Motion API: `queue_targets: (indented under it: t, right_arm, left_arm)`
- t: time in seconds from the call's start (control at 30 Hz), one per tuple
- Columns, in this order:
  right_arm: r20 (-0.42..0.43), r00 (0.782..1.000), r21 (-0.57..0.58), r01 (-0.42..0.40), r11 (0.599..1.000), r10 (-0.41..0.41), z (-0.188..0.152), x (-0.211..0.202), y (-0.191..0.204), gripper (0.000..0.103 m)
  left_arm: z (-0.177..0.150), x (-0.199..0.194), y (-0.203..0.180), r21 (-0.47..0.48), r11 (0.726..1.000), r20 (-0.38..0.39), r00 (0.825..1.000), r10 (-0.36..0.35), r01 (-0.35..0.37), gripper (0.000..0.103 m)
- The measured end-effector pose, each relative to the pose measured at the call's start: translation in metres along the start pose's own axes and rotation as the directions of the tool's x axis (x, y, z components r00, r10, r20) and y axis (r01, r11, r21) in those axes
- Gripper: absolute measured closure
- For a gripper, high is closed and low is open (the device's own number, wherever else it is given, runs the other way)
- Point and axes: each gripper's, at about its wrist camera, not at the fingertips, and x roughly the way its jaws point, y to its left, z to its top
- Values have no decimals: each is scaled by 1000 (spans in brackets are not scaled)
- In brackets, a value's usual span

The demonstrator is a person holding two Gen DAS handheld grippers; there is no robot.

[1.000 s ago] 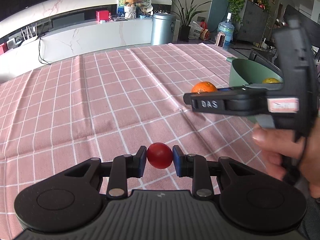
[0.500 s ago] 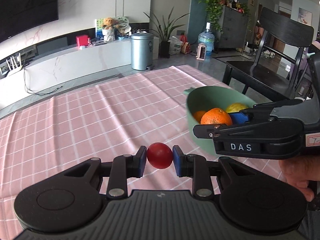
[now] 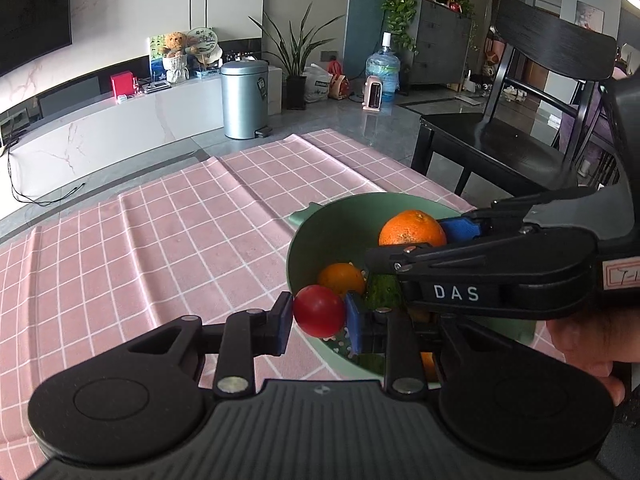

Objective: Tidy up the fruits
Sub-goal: 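Carry the tomato and orange over the green colander, then open both tools to drop the tomato and orange into the colander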

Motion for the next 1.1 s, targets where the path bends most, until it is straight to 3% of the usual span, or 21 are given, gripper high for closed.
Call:
queue_targets:
  t: [0.27,0.33,0.43,0.7,0.8,0.87,0.93,1.0,1.1]
  right_arm:
    - [-51,999,-12,-13,1000,12,3,36,-8,60]
    - [-55,999,-6,0,1000,-1,3,39,-9,60]
    - [-36,999,5,11,1000,-11,3,33,-11,52]
    - [-23,999,13,49,999,-49,8,-6,-10,50]
    - [-66,992,35,111,993,-108,4,-25,-5,37]
    - [-79,987,55,144,988,-140,-2,-41,-2,36]
    - [-97,981,70,176,982,-169,-6,-56,-1,27]
    - [-95,979,72,189,979,-182,-9,-72,1,16]
    - [-98,974,82,212,974,-204,-15,-94,2,16]
  left_arm:
    - [0,28,-1,13,1000,-39,999,27,-27,66]
    - [1,31,-2,16,999,-47,998,41,-40,60]
    - [2,27,-4,21,999,-35,998,44,-43,55]
    - [8,-2,-12,5,998,-37,998,56,-56,47]
    - [4,-15,-16,-54,993,-86,991,103,-108,47]
    - [0,-27,-19,-96,990,-96,990,99,-108,45]
    - [-2,-35,-24,-106,988,-113,989,98,-110,44]
    - [-2,-42,-29,-107,986,-135,984,114,-129,33]
    - [-2,-47,-34,-131,976,-181,972,152,-177,24]
